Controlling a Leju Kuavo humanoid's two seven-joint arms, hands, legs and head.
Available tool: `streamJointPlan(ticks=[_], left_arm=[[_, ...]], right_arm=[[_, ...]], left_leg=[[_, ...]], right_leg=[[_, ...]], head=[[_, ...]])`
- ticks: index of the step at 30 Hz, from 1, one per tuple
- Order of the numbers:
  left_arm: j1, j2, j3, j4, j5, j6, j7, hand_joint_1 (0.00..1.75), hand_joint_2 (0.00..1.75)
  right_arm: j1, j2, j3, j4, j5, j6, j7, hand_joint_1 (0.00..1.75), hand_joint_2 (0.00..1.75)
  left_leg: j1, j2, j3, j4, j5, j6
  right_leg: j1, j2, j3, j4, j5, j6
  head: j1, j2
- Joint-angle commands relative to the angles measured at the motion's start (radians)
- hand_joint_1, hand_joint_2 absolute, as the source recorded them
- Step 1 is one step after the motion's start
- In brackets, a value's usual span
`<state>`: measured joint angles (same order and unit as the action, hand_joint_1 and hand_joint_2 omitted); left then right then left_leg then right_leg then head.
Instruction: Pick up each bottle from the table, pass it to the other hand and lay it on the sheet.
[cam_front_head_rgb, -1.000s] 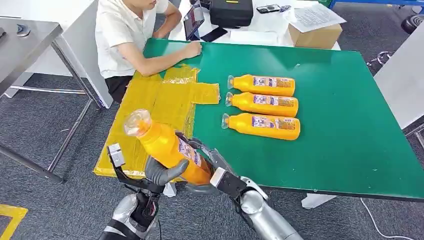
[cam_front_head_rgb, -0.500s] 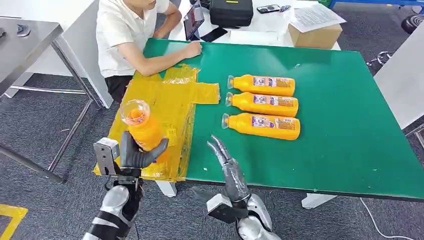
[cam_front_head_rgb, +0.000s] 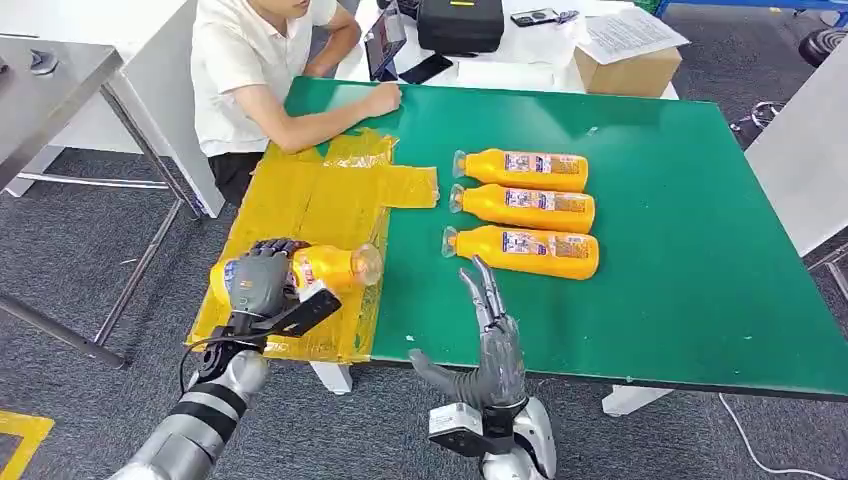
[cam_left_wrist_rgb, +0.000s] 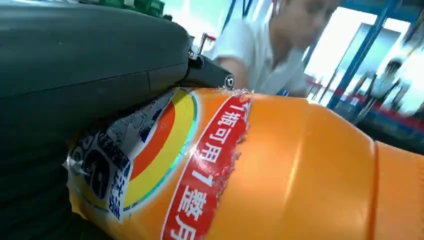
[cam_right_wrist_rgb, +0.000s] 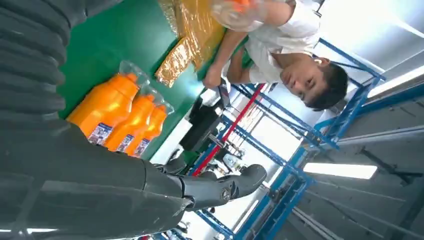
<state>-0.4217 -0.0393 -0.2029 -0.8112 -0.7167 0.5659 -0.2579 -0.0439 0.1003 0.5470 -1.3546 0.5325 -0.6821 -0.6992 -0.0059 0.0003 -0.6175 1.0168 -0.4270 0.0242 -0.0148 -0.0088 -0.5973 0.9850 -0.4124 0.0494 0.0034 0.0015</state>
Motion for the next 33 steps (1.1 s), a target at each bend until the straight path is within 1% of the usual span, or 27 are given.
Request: streamJointPlan(ticks=[1, 2, 3, 4, 6, 8, 9, 10, 11, 12, 15, 19, 21, 23, 26, 29, 30, 31, 32, 33], left_arm=[[-0.131, 0.039, 0.010, 0.252, 0.020, -0.186, -0.030, 1.75, 1.75], [-0.131, 0.039, 0.010, 0.252, 0.021, -0.191, -0.031, 1.75, 1.75], [-0.129, 0.042, 0.014, 0.252, 0.033, -0.238, -0.035, 1.54, 1.75], [-0.129, 0.044, 0.016, 0.252, 0.041, -0.267, -0.035, 1.54, 1.75], [-0.129, 0.044, 0.016, 0.252, 0.041, -0.267, -0.035, 1.54, 1.75], [-0.129, 0.044, 0.016, 0.252, 0.041, -0.267, -0.035, 1.54, 1.75], [-0.131, 0.047, 0.018, 0.256, 0.047, -0.297, -0.032, 1.13, 1.75], [-0.136, 0.051, 0.018, 0.261, 0.053, -0.334, -0.018, 0.19, 1.75], [-0.138, 0.046, 0.030, 0.261, 0.062, -0.338, -0.002, 0.00, 1.75], [-0.144, 0.040, 0.047, 0.270, 0.088, -0.381, 0.016, 0.00, 1.75], [-0.162, 0.038, 0.061, 0.288, 0.120, -0.449, 0.033, 0.00, 1.75], [-0.172, 0.052, 0.039, 0.301, 0.130, -0.544, 0.024, 0.00, 1.75], [-0.176, 0.052, 0.027, 0.297, 0.124, -0.552, 0.021, 0.00, 1.75], [-0.179, 0.051, -0.018, 0.274, 0.084, -0.542, 0.016, 0.00, 1.75], [-0.166, 0.037, -0.026, 0.237, 0.091, -0.545, 0.007, 0.00, 1.75], [-0.105, 0.021, -0.023, 0.104, 0.138, -0.521, -0.044, 0.00, 1.75], [-0.088, 0.017, -0.033, 0.067, 0.141, -0.520, -0.035, 0.00, 1.75], [-0.042, 0.001, -0.011, -0.029, 0.176, -0.462, -0.081, 0.00, 1.75], [0.019, -0.033, 0.011, -0.148, 0.237, -0.381, -0.182, 0.00, 1.75], [0.038, -0.039, -0.002, -0.188, 0.233, -0.374, -0.158, 0.00, 1.75]], right_arm=[[-0.057, -0.030, 0.056, 0.071, -0.039, 0.012, 0.001, 0.00, 1.75], [-0.057, -0.030, 0.056, 0.072, -0.040, 0.010, 0.001, 0.00, 1.75], [-0.057, -0.031, 0.057, 0.073, -0.051, 0.012, 0.001, 0.00, 1.75], [-0.056, -0.033, 0.060, 0.070, -0.059, 0.016, 0.001, 0.00, 1.75], [-0.056, -0.033, 0.060, 0.070, -0.059, 0.016, 0.001, 0.00, 1.75], [-0.056, -0.033, 0.060, 0.070, -0.059, 0.016, 0.001, 0.00, 1.75], [-0.056, -0.034, 0.061, 0.069, -0.066, 0.019, 0.001, 0.00, 1.75], [-0.056, -0.036, 0.063, 0.071, -0.075, 0.025, 0.001, 0.00, 1.75], [-0.056, -0.036, 0.064, 0.076, -0.075, 0.026, 0.001, 0.00, 1.75], [-0.055, -0.036, 0.066, 0.076, -0.079, 0.028, 0.001, 0.00, 1.75], [-0.061, -0.041, 0.078, 0.087, -0.087, 0.031, 0.001, 0.00, 1.75], [-0.070, -0.047, 0.085, 0.093, -0.115, 0.032, 0.001, 0.00, 1.75], [-0.072, -0.047, 0.081, 0.095, -0.130, 0.041, 0.001, 0.00, 1.75], [-0.071, -0.051, 0.080, 0.098, -0.136, 0.045, 0.001, 0.00, 1.75], [-0.068, -0.051, 0.077, 0.101, -0.137, 0.043, 0.001, 0.00, 1.75], [-0.058, -0.053, 0.072, 0.096, -0.139, 0.041, 0.001, 0.00, 1.75], [-0.055, -0.055, 0.071, 0.092, -0.139, 0.042, 0.001, 0.00, 1.75], [-0.050, -0.054, 0.066, 0.092, -0.134, 0.038, 0.001, 0.00, 1.75], [-0.044, -0.053, 0.059, 0.092, -0.115, 0.038, 0.001, 0.00, 1.75], [-0.042, -0.053, 0.058, 0.090, -0.114, 0.039, 0.001, 0.00, 1.75]], left_leg=[[0.002, 0.000, 0.004, -0.001, -0.001, -0.002], [0.001, 0.000, 0.003, -0.001, -0.001, -0.001], [0.002, 0.000, 0.005, 0.000, -0.002, -0.002], [0.001, 0.001, 0.004, -0.001, -0.001, -0.002], [0.002, 0.002, 0.006, -0.001, -0.001, -0.002], [0.000, 0.000, 0.004, -0.001, 0.000, -0.001], [0.001, 0.000, 0.005, -0.002, 0.000, -0.002], [0.001, 0.000, 0.005, -0.001, 0.000, -0.002], [0.001, 0.000, 0.005, -0.001, 0.000, -0.002], [0.001, 0.000, 0.006, -0.002, 0.000, -0.002], [0.001, 0.000, 0.006, -0.002, 0.001, -0.003], [0.002, 0.001, 0.008, -0.001, 0.000, -0.003], [0.001, -0.002, 0.006, -0.002, 0.001, -0.002], [0.001, -0.002, 0.007, -0.002, 0.002, -0.003], [0.001, -0.003, 0.006, -0.001, 0.002, -0.002], [0.001, -0.003, 0.007, -0.002, 0.002, -0.002], [0.001, -0.003, 0.007, -0.002, 0.002, -0.003], [0.001, -0.003, 0.007, -0.002, 0.003, -0.002], [0.001, -0.003, 0.008, -0.002, 0.002, -0.002], [0.001, -0.004, 0.006, -0.002, 0.002, -0.001]], right_leg=[[0.002, 0.000, 0.005, -0.001, -0.001, -0.002], [0.001, 0.000, 0.003, -0.001, -0.001, -0.002], [0.002, 0.001, 0.005, -0.001, -0.001, -0.002], [0.001, 0.002, 0.004, -0.001, -0.001, -0.002], [0.002, 0.003, 0.006, -0.002, -0.001, -0.002], [0.001, 0.001, 0.004, -0.001, 0.000, -0.001], [0.001, 0.002, 0.006, -0.001, 0.000, -0.002], [0.001, 0.002, 0.005, -0.001, 0.000, -0.002], [0.001, 0.002, 0.005, -0.001, 0.000, -0.002], [0.001, 0.003, 0.006, -0.002, 0.000, -0.002], [0.001, 0.002, 0.007, -0.002, 0.000, -0.002], [0.002, 0.003, 0.008, -0.001, 0.000, -0.003], [0.001, 0.000, 0.007, -0.001, 0.000, -0.002], [0.001, 0.001, 0.008, -0.002, 0.000, -0.002], [0.001, -0.001, 0.007, -0.001, 0.000, -0.001], [0.001, -0.001, 0.008, -0.002, 0.000, -0.002], [0.001, -0.001, 0.009, -0.002, 0.000, -0.002], [0.001, -0.001, 0.008, -0.002, 0.000, -0.002], [0.001, 0.000, 0.009, -0.002, 0.000, -0.002], [0.001, -0.002, 0.008, -0.002, -0.001, -0.001]], head=[[0.000, 0.000], [0.000, 0.000], [0.000, 0.000], [-0.001, 0.000], [0.000, 0.000], [0.000, 0.000], [0.000, 0.000], [0.000, 0.000], [0.000, 0.000], [0.000, 0.000], [0.000, 0.000], [0.000, 0.000], [0.000, 0.000], [0.000, 0.000], [0.000, 0.000], [0.000, 0.000], [0.000, 0.000], [0.000, 0.000], [0.000, 0.000], [0.000, 0.000]])
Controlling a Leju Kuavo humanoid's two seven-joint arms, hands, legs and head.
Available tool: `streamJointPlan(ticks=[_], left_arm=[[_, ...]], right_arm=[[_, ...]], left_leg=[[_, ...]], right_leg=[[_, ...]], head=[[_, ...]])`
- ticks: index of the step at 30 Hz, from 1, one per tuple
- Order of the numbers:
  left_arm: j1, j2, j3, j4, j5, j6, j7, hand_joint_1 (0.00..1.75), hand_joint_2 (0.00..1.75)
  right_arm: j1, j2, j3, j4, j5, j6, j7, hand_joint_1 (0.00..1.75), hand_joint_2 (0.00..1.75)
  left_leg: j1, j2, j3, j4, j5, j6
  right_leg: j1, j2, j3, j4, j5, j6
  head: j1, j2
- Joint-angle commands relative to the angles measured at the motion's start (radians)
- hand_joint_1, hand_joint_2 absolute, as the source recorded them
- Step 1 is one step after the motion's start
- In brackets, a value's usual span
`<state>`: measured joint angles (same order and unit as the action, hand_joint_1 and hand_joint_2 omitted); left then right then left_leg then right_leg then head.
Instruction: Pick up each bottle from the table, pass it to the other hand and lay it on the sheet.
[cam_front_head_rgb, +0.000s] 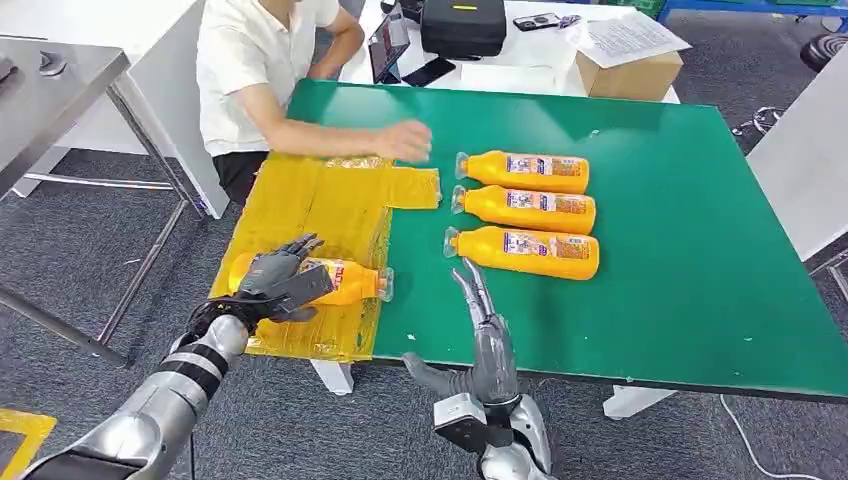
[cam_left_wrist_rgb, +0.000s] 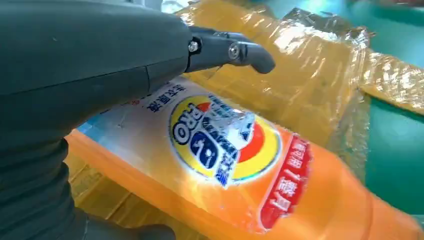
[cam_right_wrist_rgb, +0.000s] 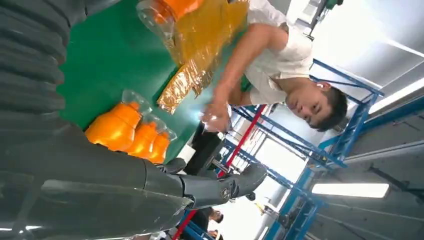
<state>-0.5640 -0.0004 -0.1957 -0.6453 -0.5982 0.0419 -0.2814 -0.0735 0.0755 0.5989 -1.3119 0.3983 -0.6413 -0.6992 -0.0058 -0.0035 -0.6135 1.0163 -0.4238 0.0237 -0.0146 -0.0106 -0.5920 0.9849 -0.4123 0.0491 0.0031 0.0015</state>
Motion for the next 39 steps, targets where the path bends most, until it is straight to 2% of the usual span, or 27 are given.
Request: streamJointPlan(ticks=[1, 2, 3, 9, 11, 13, 15, 17, 19, 20, 23, 24, 26, 30, 39], left_arm=[[0.267, -0.128, 0.005, -0.530, 0.246, 0.213, -0.215, 0.00, 1.75], [0.321, -0.177, 0.020, -0.641, 0.376, 0.268, -0.296, 0.00, 1.75], [0.345, -0.165, -0.034, -0.702, 0.383, 0.306, -0.250, 0.00, 1.75], [0.328, -0.139, -0.050, -0.677, 0.413, 0.323, -0.251, 0.00, 1.75], [0.375, -0.210, -0.006, -0.766, 0.622, 0.330, -0.357, 0.00, 1.75], [0.422, -0.228, -0.055, -0.860, 0.657, 0.424, -0.385, 0.00, 1.75], [0.444, -0.195, -0.125, -0.884, 0.661, 0.468, -0.321, 0.00, 1.75], [0.462, -0.163, -0.173, -0.903, 0.628, 0.498, -0.351, 0.00, 1.75], [0.475, -0.154, -0.184, -0.927, 0.588, 0.527, -0.368, 0.00, 1.75], [0.483, -0.146, -0.193, -0.940, 0.592, 0.503, -0.347, 0.00, 1.75], [0.514, -0.162, -0.204, -0.906, 0.576, 0.484, -0.272, 0.00, 1.75], [0.523, -0.170, -0.216, -0.872, 0.573, 0.476, -0.225, 0.00, 1.75], [0.527, -0.186, -0.246, -0.787, 0.599, 0.451, -0.209, 0.00, 1.75], [0.506, -0.193, -0.270, -0.759, 0.593, 0.464, -0.246, 0.00, 1.75], [0.502, -0.191, -0.266, -0.771, 0.591, 0.469, -0.240, 0.00, 1.75]], right_arm=[[-0.008, -0.021, -0.018, 0.075, 0.088, -0.031, 0.001, 0.00, 1.75], [-0.004, -0.013, -0.041, 0.093, 0.125, -0.057, 0.001, 0.00, 1.75], [-0.003, -0.014, -0.046, 0.090, 0.129, -0.055, 0.001, 0.00, 1.75], [-0.005, -0.012, -0.048, 0.092, 0.131, -0.053, 0.001, 0.00, 1.75], [0.002, 0.002, -0.109, 0.078, 0.162, -0.057, 0.001, 0.00, 1.75], [-0.009, 0.010, -0.179, 0.071, 0.231, -0.057, 0.001, 0.00, 1.75], [-0.021, -0.013, -0.193, 0.069, 0.245, -0.057, 0.029, 0.00, 1.75], [-0.027, -0.056, -0.176, 0.055, 0.249, -0.048, 0.047, 0.00, 1.75], [-0.043, -0.079, -0.162, 0.079, 0.327, -0.038, 0.103, 0.00, 1.75], [-0.062, -0.100, -0.155, 0.127, 0.453, -0.039, 0.201, 0.00, 1.75], [-0.132, -0.170, -0.171, 0.287, 0.633, -0.011, 0.384, 0.00, 1.75], [-0.146, -0.188, -0.191, 0.326, 0.641, -0.009, 0.419, 0.00, 1.75], [-0.196, -0.227, -0.216, 0.419, 0.694, -0.003, 0.471, 0.00, 1.75], [-0.268, -0.247, -0.233, 0.506, 0.726, 0.041, 0.491, 0.00, 1.75], [-0.268, -0.240, -0.231, 0.506, 0.732, 0.039, 0.496, 0.00, 1.75]], left_leg=[[0.000, 0.000, 0.001, -0.001, -0.001, 0.000], [0.001, -0.001, 0.002, -0.001, -0.002, -0.001], [0.000, -0.001, 0.000, 0.000, -0.002, 0.000], [0.000, 0.002, 0.000, 0.000, -0.004, -0.001], [0.001, 0.002, 0.000, 0.000, -0.005, -0.002], [0.001, 0.000, -0.002, 0.001, -0.004, -0.001], [0.001, 0.001, -0.003, 0.001, -0.005, -0.001], [0.000, 0.002, -0.001, 0.000, -0.005, 0.000], [0.000, 0.001, -0.002, 0.000, -0.004, 0.000], [0.001, 0.001, -0.001, 0.000, -0.005, -0.001], [0.000, 0.003, 0.000, -0.001, -0.004, 0.000], [0.000, 0.004, 0.002, -0.002, -0.005, -0.001], [-0.001, 0.000, 0.003, -0.003, -0.003, 0.000], [-0.002, 0.000, -0.001, -0.001, -0.003, 0.001], [-0.001, 0.001, 0.000, 0.000, -0.004, 0.000]], right_leg=[[0.000, 0.000, 0.002, -0.002, -0.001, -0.001], [0.001, 0.000, 0.003, -0.002, -0.002, -0.001], [0.000, -0.001, 0.001, -0.001, -0.002, 0.000], [0.000, 0.002, 0.001, -0.002, -0.002, -0.002], [0.001, 0.003, 0.000, -0.002, -0.002, -0.002], [0.001, 0.001, -0.002, -0.002, -0.002, -0.001], [0.001, 0.001, -0.003, -0.001, -0.002, -0.001], [0.001, 0.002, -0.001, -0.002, -0.002, -0.001], [0.000, 0.001, -0.001, -0.003, -0.001, 0.000], [0.001, 0.002, 0.000, -0.003, -0.002, -0.001], [0.000, 0.003, 0.001, -0.004, -0.001, -0.001], [0.001, 0.004, 0.002, -0.005, -0.001, -0.001], [0.000, 0.001, 0.004, -0.007, 0.000, -0.001], [-0.002, 0.000, 0.000, -0.004, 0.000, 0.000], [-0.001, 0.001, 0.000, -0.003, 0.000, 0.000]], head=[[0.000, 0.000], [0.000, 0.000], [0.000, 0.000], [0.000, 0.000], [0.000, 0.000], [0.000, 0.000], [0.000, 0.000], [0.000, 0.000], [0.000, 0.000], [0.000, 0.000], [0.000, 0.000], [0.000, 0.000], [0.000, 0.000], [0.000, 0.000], [0.000, 0.000]])
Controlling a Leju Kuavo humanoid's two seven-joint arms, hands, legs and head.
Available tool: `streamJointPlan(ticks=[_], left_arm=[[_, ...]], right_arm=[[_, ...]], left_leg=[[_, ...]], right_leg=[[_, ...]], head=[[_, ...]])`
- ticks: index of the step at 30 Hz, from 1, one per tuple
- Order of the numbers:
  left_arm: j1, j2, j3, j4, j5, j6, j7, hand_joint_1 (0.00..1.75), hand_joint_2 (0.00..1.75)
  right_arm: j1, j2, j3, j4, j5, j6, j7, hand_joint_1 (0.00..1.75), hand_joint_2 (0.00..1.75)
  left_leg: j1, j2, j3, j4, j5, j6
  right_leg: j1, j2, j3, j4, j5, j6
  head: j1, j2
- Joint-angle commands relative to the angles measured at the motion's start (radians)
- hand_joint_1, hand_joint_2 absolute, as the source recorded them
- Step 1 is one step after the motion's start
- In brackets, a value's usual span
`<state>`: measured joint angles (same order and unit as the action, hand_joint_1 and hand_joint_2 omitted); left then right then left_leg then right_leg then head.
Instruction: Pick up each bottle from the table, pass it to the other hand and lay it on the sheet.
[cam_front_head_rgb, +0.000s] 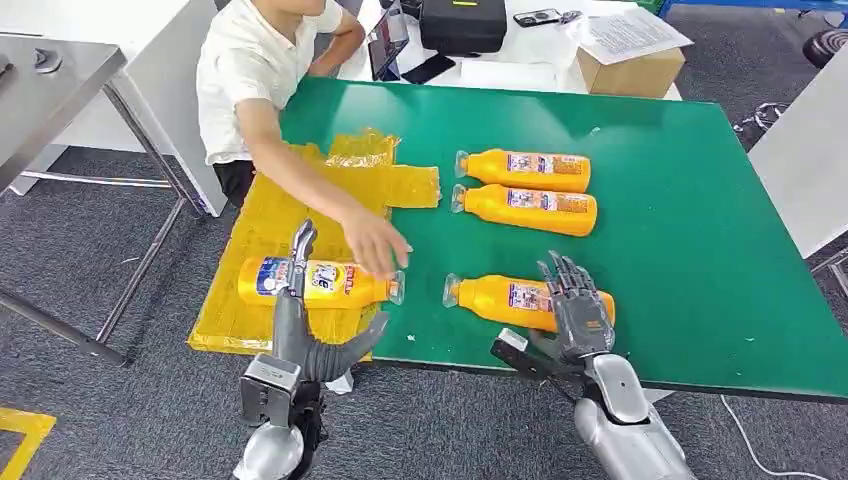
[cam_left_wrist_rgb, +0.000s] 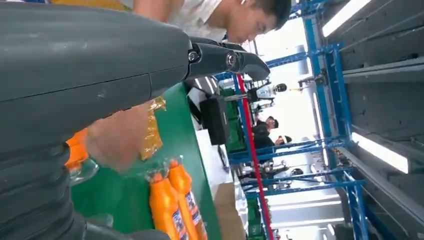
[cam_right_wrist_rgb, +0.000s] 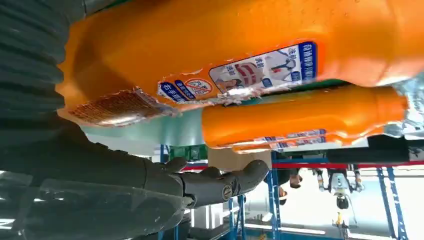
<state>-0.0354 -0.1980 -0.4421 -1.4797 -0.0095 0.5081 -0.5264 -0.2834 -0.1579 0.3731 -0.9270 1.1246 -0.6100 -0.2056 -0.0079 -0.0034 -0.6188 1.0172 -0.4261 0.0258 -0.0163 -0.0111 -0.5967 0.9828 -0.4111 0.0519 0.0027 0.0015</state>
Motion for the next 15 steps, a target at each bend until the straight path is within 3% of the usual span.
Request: streamJointPlan(ticks=[1, 9, 15], left_arm=[[-0.024, 0.008, -0.020, 0.057, 0.003, 0.003, 0.006, 0.00, 1.75], [-0.036, 0.006, -0.020, 0.041, -0.013, 0.003, 0.027, 0.00, 1.75], [-0.041, 0.010, -0.022, 0.044, -0.018, -0.013, 0.063, 0.00, 1.75]], right_arm=[[-0.056, -0.006, -0.001, 0.119, 0.012, 0.010, 0.013, 0.00, 1.75], [-0.098, -0.010, 0.029, 0.160, 0.062, 0.082, 0.082, 0.00, 1.75], [-0.135, -0.027, 0.024, 0.286, 0.013, 0.313, 0.171, 0.00, 1.75]], left_leg=[[0.001, 0.002, 0.007, -0.001, -0.003, -0.003], [0.001, 0.001, 0.001, 0.000, -0.001, -0.001], [0.001, 0.000, 0.004, -0.001, -0.001, -0.001]], right_leg=[[0.001, 0.002, 0.006, -0.001, -0.002, -0.003], [0.001, 0.001, 0.001, 0.000, 0.000, -0.001], [0.001, 0.000, 0.004, -0.001, 0.000, -0.002]], head=[[0.000, 0.000], [0.000, 0.000], [0.000, 0.000]])
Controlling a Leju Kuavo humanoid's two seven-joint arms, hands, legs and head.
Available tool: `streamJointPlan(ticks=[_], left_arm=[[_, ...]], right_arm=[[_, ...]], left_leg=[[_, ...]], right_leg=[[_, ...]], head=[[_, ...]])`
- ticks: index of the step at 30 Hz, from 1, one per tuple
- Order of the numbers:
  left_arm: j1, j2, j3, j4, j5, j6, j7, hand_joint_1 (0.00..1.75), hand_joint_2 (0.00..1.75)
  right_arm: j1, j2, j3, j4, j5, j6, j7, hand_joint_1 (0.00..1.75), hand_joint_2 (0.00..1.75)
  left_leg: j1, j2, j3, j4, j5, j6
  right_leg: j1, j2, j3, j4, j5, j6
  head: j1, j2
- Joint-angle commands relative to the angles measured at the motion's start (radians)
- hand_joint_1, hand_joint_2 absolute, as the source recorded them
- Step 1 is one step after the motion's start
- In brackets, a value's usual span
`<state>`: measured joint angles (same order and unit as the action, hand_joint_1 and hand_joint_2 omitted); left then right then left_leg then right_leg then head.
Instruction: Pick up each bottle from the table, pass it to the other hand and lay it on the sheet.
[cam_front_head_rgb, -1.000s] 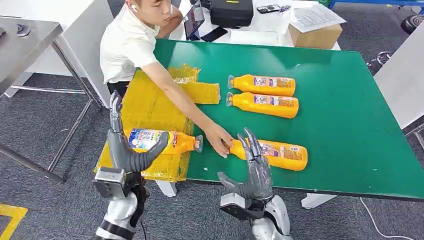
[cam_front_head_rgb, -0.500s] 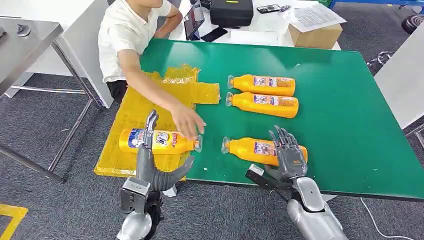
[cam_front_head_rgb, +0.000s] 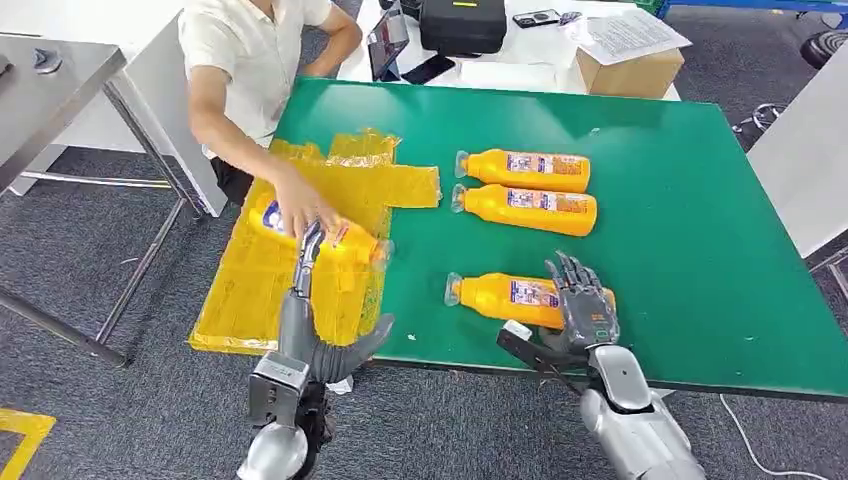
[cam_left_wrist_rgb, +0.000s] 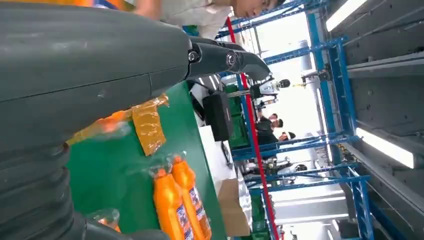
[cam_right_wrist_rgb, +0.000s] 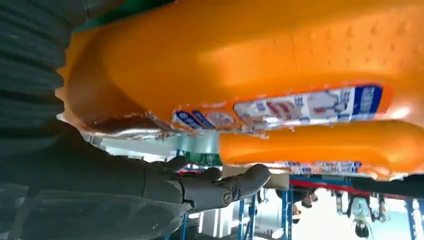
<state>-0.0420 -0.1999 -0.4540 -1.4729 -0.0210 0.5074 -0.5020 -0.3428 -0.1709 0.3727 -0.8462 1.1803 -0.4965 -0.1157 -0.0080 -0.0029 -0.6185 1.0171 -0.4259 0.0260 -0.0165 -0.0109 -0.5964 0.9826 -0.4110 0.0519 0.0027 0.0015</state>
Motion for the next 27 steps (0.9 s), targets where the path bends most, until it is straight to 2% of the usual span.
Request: streamJointPlan(ticks=[1, 2, 4, 5, 7, 8, 10, 11, 13, 16, 23, 27], left_arm=[[-0.032, 0.011, -0.008, 0.037, -0.008, -0.014, 0.045, 0.00, 1.75], [-0.031, 0.009, -0.007, 0.039, -0.011, -0.017, 0.050, 0.00, 1.75], [-0.029, 0.008, -0.009, 0.040, -0.010, -0.024, 0.058, 0.00, 1.75], [-0.029, 0.008, -0.009, 0.040, -0.010, -0.024, 0.058, 0.00, 1.75], [-0.028, 0.008, -0.008, 0.039, -0.011, -0.024, 0.058, 0.00, 1.75], [-0.028, 0.008, -0.008, 0.039, -0.011, -0.024, 0.058, 0.00, 1.75], [-0.028, 0.008, -0.008, 0.039, -0.011, -0.024, 0.058, 0.00, 1.75], [-0.028, 0.008, -0.008, 0.038, -0.013, -0.025, 0.059, 0.00, 1.75], [-0.032, 0.009, -0.009, 0.042, -0.021, -0.031, 0.067, 0.00, 1.75], [-0.034, 0.008, -0.014, 0.040, -0.024, -0.040, 0.072, 0.00, 1.75], [-0.040, 0.006, -0.017, 0.048, -0.023, -0.041, 0.072, 0.00, 1.75], [-0.055, -0.001, -0.006, 0.064, 0.032, -0.054, 0.049, 0.00, 1.75]], right_arm=[[-0.078, -0.014, 0.017, 0.222, -0.052, 0.232, 0.105, 0.00, 1.75], [-0.081, -0.021, 0.025, 0.234, -0.045, 0.269, 0.131, 0.00, 1.75], [-0.076, -0.029, 0.018, 0.238, -0.045, 0.270, 0.151, 0.00, 1.75], [-0.073, -0.033, 0.018, 0.240, -0.045, 0.271, 0.152, 0.19, 1.75], [-0.066, -0.035, 0.013, 0.235, -0.049, 0.272, 0.153, 0.19, 1.75], [-0.066, -0.035, 0.013, 0.235, -0.049, 0.272, 0.153, 0.19, 1.75], [-0.066, -0.035, 0.013, 0.235, -0.049, 0.272, 0.153, 0.19, 1.75], [-0.064, -0.035, 0.015, 0.229, -0.048, 0.280, 0.153, 1.45, 1.75], [-0.055, -0.039, 0.013, 0.224, -0.053, 0.310, 0.155, 1.75, 1.75], [-0.052, -0.037, 0.012, 0.242, -0.050, 0.336, 0.175, 1.75, 1.75], [-0.040, -0.040, 0.002, 0.247, -0.082, 0.347, 0.131, 1.75, 1.75], [0.016, -0.022, -0.062, 0.164, -0.308, 0.366, -0.133, 1.75, 1.75]], left_leg=[[0.002, -0.001, 0.005, -0.001, -0.001, -0.002], [0.001, -0.001, 0.005, -0.001, 0.000, -0.002], [0.001, 0.002, 0.008, -0.001, -0.001, -0.001], [0.002, 0.001, 0.010, -0.001, -0.001, -0.001], [0.002, -0.001, 0.014, -0.001, -0.001, -0.001], [0.002, -0.003, 0.015, 0.000, -0.001, -0.001], [0.001, -0.001, 0.020, -0.001, -0.006, 0.001], [0.002, -0.001, 0.019, -0.002, -0.005, 0.001], [0.002, 0.000, 0.020, -0.002, -0.004, 0.003], [0.002, -0.003, 0.020, -0.003, -0.003, 0.003], [0.002, -0.003, 0.025, -0.002, -0.004, 0.004], [0.002, -0.004, 0.026, -0.002, -0.004, 0.005]], right_leg=[[0.001, 0.000, 0.005, -0.002, -0.001, -0.002], [0.001, 0.000, 0.005, -0.002, -0.001, -0.002], [0.001, 0.001, 0.007, -0.002, 0.000, -0.001], [0.002, 0.000, 0.009, -0.003, 0.000, -0.002], [0.002, -0.003, 0.010, -0.003, -0.001, -0.002], [0.002, -0.004, 0.004, -0.003, -0.002, -0.002], [0.001, 0.000, 0.009, -0.004, -0.007, -0.002], [0.001, -0.001, 0.008, -0.005, -0.006, -0.002], [0.001, 0.000, 0.010, -0.005, -0.005, -0.003], [0.002, -0.003, 0.012, -0.007, -0.003, 0.000], [0.002, -0.002, 0.018, -0.009, -0.004, 0.001], [0.002, -0.003, 0.019, -0.010, -0.004, 0.001]], head=[[0.000, 0.000], [0.000, 0.000], [0.000, 0.000], [0.000, 0.000], [0.000, 0.000], [0.000, 0.000], [0.000, 0.000], [0.001, 0.000], [0.000, 0.000], [0.000, 0.000], [0.000, 0.000], [0.000, 0.000]])
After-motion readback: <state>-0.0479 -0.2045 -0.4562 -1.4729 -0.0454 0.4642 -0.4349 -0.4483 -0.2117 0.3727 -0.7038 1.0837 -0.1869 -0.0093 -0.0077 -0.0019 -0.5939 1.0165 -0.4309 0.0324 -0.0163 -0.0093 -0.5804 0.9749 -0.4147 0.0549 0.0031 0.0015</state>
